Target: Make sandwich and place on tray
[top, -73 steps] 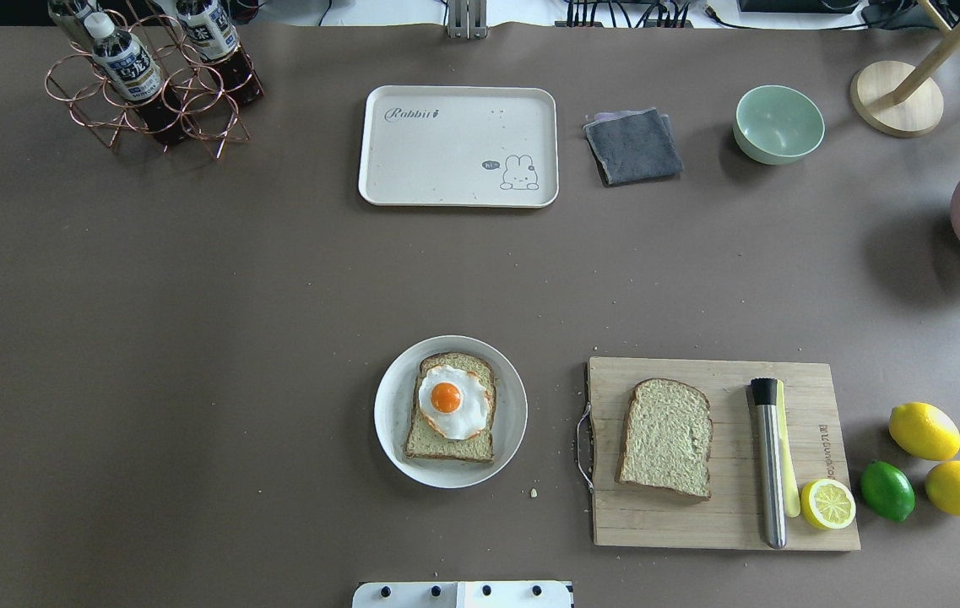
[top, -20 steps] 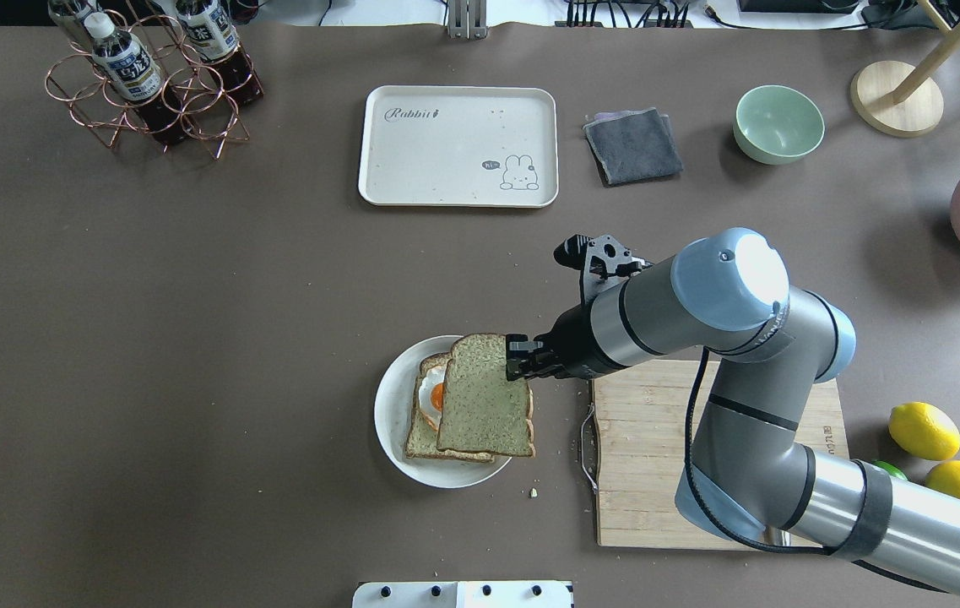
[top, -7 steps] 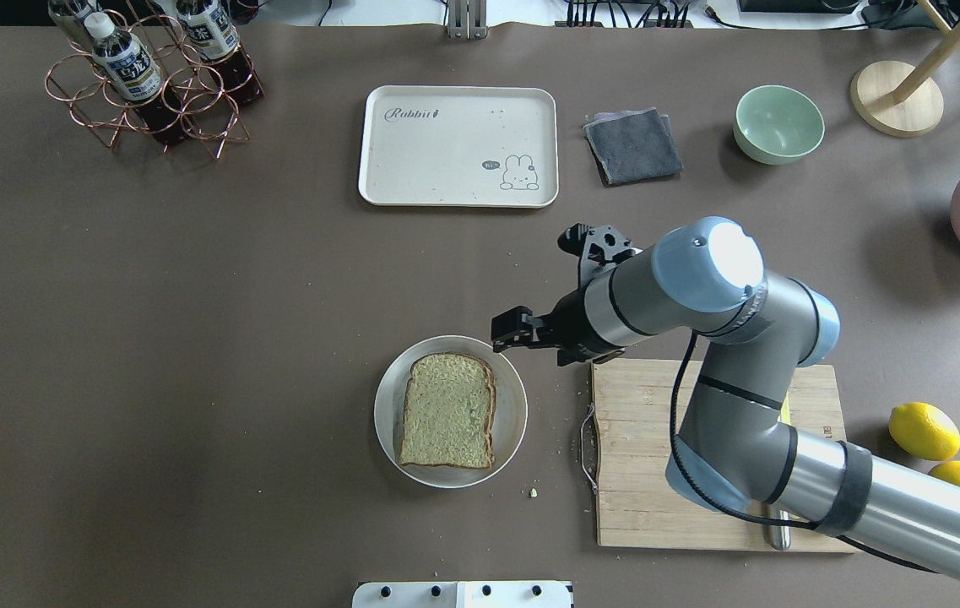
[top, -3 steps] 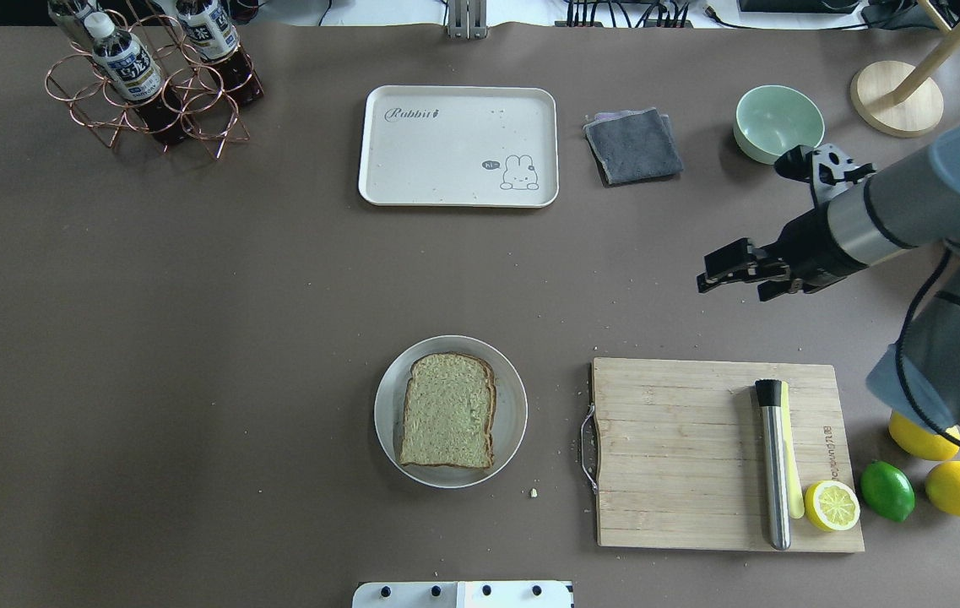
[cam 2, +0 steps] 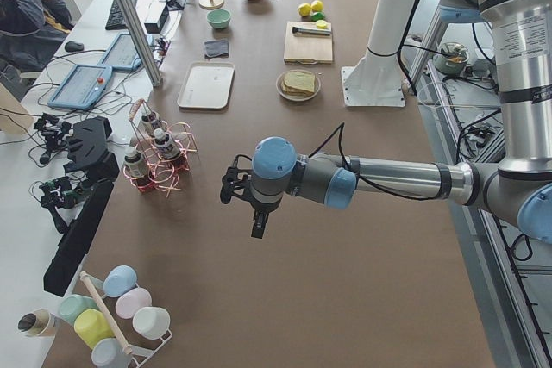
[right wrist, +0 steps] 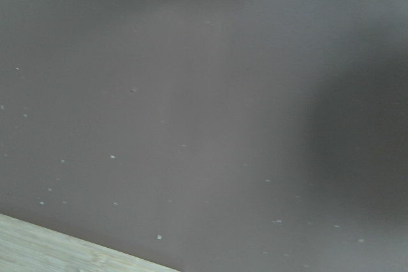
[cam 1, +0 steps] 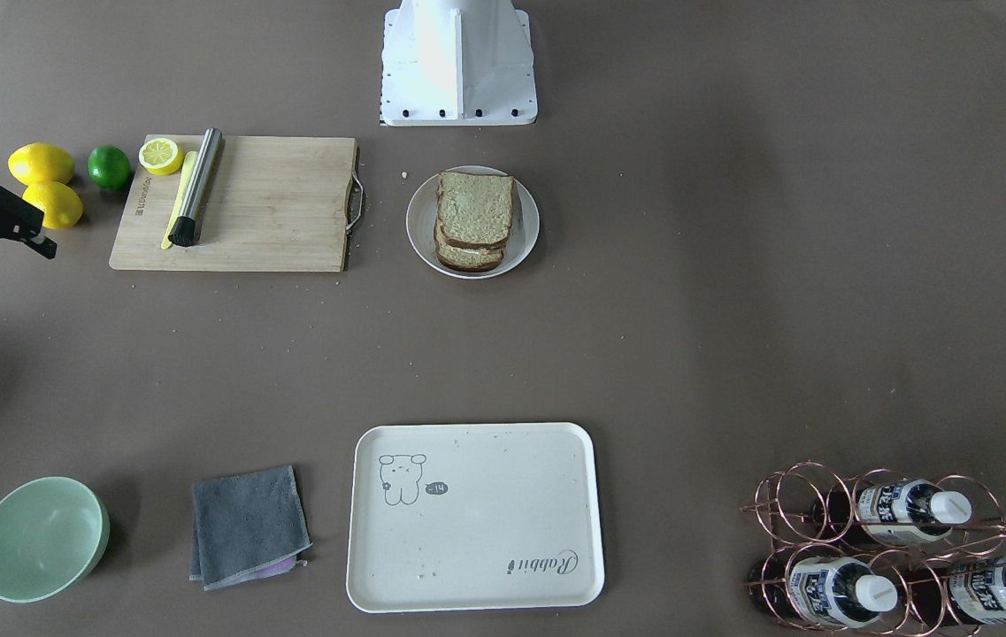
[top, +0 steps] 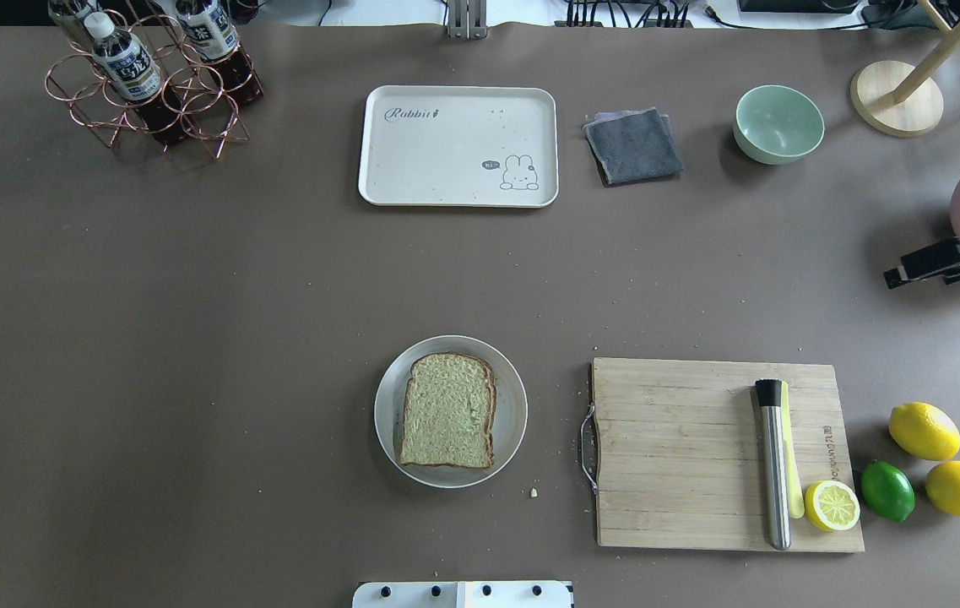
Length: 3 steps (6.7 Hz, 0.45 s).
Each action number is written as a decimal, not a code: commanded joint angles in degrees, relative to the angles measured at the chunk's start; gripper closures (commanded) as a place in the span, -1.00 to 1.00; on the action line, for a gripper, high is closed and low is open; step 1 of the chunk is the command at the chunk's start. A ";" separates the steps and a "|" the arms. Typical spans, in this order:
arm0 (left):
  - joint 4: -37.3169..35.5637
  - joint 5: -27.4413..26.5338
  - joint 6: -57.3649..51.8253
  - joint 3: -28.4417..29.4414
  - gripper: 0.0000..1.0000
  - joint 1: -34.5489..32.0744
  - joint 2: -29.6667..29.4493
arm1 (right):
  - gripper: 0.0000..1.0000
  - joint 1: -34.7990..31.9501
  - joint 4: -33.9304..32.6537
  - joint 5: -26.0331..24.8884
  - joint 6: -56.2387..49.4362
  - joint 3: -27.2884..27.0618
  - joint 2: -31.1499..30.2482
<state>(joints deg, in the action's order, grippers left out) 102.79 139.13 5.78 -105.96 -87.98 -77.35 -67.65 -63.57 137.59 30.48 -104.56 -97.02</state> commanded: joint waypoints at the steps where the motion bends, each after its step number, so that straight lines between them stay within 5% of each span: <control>1: 0.56 -0.17 5.25 -0.30 -0.96 0.61 -0.60 | -1.00 -10.53 -11.33 -0.47 -20.89 -0.03 -3.52; 3: 1.71 -1.31 5.65 0.14 -0.95 1.32 -0.61 | -1.00 -16.80 -25.31 -9.92 -38.14 0.06 -1.52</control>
<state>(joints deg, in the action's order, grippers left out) 104.00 138.52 10.81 -106.09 -87.00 -77.85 -80.84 -80.27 133.09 2.93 -104.56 -99.75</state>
